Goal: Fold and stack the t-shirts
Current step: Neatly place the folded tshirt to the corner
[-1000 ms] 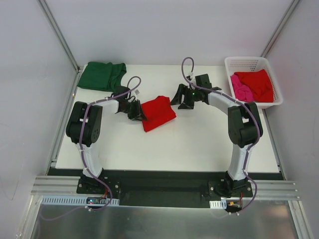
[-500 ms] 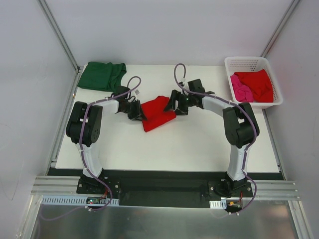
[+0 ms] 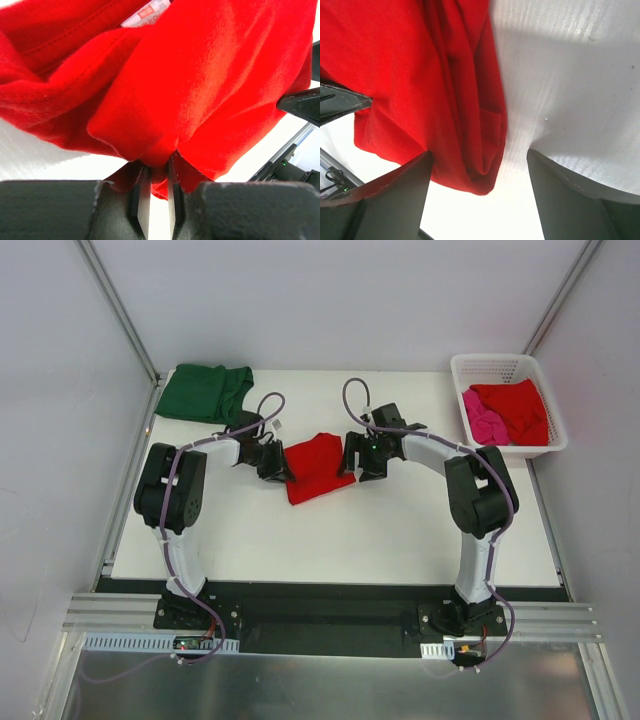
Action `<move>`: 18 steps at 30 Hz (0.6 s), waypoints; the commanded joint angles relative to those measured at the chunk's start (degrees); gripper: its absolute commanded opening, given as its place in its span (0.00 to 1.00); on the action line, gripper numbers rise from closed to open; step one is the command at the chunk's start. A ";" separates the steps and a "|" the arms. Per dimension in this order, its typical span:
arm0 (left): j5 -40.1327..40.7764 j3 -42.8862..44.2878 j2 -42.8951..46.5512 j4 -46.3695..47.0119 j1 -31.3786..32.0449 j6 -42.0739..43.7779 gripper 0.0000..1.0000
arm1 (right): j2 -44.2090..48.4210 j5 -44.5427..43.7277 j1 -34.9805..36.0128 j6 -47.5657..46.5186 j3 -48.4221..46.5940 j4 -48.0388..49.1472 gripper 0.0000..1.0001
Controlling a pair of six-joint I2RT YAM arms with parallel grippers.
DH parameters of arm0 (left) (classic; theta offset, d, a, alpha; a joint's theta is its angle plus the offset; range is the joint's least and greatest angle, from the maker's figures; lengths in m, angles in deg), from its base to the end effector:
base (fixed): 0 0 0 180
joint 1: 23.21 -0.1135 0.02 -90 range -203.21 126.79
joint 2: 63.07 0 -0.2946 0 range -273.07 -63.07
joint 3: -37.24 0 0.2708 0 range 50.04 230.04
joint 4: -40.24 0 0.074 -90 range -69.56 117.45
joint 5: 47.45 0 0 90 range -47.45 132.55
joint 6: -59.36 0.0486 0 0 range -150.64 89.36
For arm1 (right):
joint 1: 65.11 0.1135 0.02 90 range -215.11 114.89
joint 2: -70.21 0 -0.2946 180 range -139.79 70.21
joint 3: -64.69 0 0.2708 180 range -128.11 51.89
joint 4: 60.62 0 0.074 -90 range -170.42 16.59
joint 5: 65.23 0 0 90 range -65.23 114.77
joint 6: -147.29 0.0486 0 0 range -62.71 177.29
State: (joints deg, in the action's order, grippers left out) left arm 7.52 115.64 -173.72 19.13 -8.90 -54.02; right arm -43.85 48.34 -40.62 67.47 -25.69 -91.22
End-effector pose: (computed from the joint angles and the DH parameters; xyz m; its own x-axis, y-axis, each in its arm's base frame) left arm 0.4009 -0.1310 0.1534 -0.9257 -0.0992 -0.3650 0.1819 0.7293 -0.6596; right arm 0.4081 0.2073 0.1775 -0.8319 -0.2009 -0.5173 -0.4525 0.7852 0.4227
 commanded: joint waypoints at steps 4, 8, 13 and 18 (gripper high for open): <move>7.51 5.67 -0.89 -7.68 0.81 4.65 0.00 | 2.88 -2.13 0.12 -1.47 -0.73 -1.89 0.79; 10.15 8.31 -0.01 -9.61 0.90 7.02 0.00 | 2.88 -0.81 0.21 -0.95 0.14 -0.75 0.79; 15.32 14.80 0.88 -13.91 0.90 10.45 0.00 | 2.88 0.51 0.29 -0.77 1.29 0.22 0.79; 21.74 24.28 0.09 -19.01 0.90 15.63 0.00 | 2.88 1.47 0.29 -0.42 2.17 1.28 0.79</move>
State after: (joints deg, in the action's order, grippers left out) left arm 21.60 131.62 -174.27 4.86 -7.81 -44.31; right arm -43.52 48.72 -40.51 67.29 -24.67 -90.41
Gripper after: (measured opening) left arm 0.126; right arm 0.790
